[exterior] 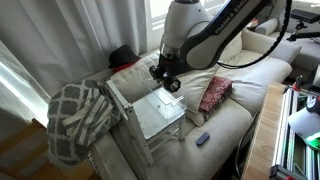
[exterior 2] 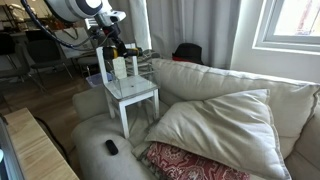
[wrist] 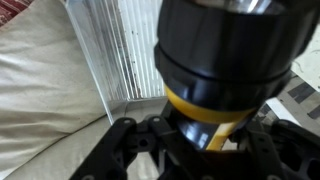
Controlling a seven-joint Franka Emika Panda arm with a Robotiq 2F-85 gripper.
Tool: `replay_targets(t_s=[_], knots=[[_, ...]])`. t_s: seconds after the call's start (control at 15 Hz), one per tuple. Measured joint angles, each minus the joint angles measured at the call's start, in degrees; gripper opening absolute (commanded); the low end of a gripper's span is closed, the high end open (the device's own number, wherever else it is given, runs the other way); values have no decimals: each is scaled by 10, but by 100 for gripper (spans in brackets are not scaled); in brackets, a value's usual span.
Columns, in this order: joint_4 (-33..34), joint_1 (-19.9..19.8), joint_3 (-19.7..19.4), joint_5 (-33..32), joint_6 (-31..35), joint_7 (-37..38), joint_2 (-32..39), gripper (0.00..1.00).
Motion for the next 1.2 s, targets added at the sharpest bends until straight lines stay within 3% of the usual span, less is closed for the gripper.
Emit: replay_targets(t_s=[0.27,0.6,1.2], knots=[[0,-49,35,-45,-11,0,2,21],[0,-107,92,-49,-10,0,6,21],[4,-157,144,-54,-1,0,16,21]])
